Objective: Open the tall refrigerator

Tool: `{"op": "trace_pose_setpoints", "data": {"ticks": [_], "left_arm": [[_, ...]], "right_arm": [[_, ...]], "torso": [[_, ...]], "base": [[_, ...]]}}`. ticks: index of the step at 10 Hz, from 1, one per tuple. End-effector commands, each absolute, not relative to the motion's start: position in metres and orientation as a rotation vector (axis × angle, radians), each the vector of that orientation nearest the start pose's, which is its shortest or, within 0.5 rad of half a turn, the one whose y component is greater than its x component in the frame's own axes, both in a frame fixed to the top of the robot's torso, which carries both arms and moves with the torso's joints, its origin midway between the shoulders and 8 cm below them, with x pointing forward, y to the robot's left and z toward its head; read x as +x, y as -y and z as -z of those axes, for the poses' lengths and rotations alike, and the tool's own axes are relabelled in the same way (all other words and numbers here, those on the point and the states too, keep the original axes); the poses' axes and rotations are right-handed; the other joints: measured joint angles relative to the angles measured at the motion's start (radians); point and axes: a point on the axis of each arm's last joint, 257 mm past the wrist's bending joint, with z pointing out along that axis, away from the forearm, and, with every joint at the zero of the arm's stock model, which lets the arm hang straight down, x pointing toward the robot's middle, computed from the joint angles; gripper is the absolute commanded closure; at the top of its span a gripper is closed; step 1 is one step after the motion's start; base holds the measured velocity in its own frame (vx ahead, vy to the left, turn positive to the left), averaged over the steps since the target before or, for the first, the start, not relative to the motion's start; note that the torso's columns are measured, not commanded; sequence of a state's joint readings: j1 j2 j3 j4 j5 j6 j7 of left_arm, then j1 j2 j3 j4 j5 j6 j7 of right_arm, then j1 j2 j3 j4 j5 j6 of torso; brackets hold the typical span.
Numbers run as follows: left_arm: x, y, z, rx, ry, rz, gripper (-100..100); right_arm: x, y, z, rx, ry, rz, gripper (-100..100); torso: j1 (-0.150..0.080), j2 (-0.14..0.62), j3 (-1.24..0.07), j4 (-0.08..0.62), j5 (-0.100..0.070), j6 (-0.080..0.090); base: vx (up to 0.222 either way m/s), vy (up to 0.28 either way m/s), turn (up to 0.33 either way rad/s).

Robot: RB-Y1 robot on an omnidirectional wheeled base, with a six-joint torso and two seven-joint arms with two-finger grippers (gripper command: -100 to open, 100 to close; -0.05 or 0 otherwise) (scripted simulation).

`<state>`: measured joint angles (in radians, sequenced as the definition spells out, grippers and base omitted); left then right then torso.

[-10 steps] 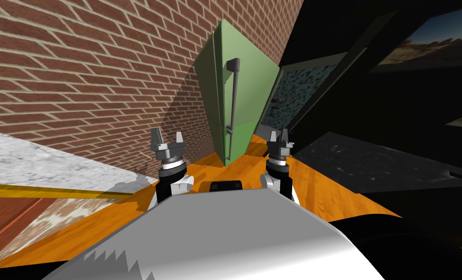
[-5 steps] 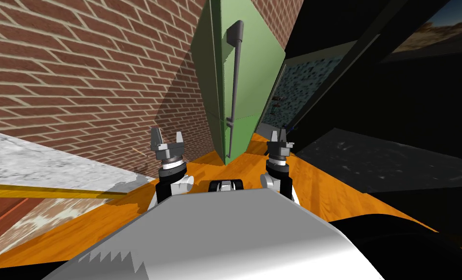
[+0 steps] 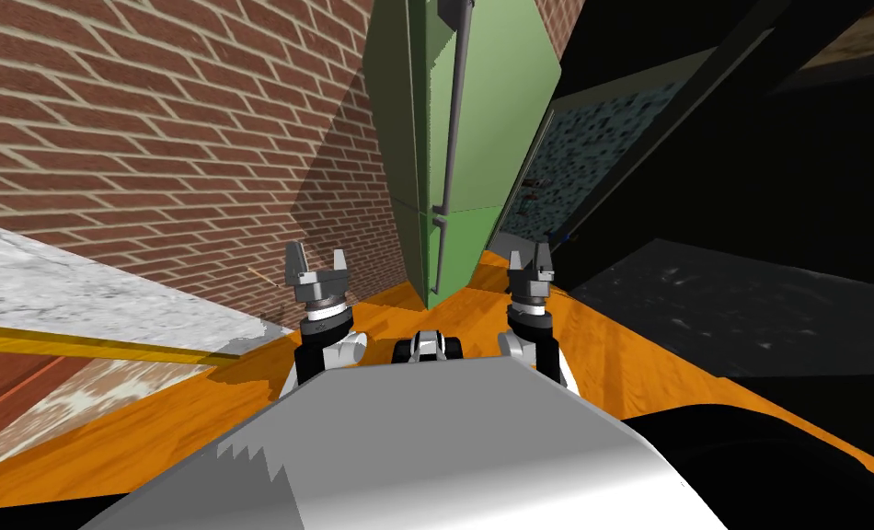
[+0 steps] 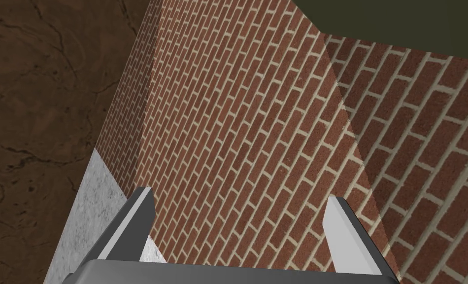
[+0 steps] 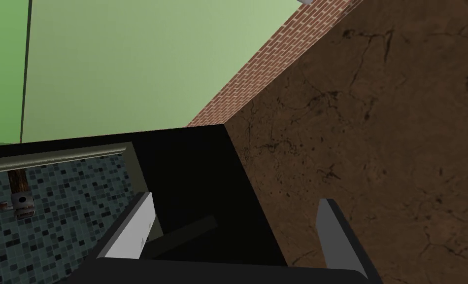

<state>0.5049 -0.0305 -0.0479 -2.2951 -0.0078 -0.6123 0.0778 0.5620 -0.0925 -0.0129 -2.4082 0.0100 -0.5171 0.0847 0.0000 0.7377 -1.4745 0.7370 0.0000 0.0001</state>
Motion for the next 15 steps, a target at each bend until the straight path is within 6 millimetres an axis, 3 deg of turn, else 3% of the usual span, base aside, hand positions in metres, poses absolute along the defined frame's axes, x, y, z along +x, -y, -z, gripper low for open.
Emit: {"op": "trace_pose_setpoints", "data": {"ticks": [1, 15], "left_arm": [[0.322, -0.263, -0.050, -0.605, -0.484, 1.441, 0], [0.322, -0.263, -0.050, -0.605, -0.485, 1.441, 0]], "right_arm": [[0.311, 0.271, -0.060, 0.433, -0.698, -1.111, -100], [0.302, 0.313, -0.033, 0.162, -0.944, -0.394, -100]], "torso": [[0.000, 0.000, -0.001, 0.001, 0.000, 0.000], [0.000, 0.000, -0.001, 0.001, 0.000, 0.000]], "base": [[-0.016, -0.006, 0.047], [-0.026, -0.006, 0.100]]}}
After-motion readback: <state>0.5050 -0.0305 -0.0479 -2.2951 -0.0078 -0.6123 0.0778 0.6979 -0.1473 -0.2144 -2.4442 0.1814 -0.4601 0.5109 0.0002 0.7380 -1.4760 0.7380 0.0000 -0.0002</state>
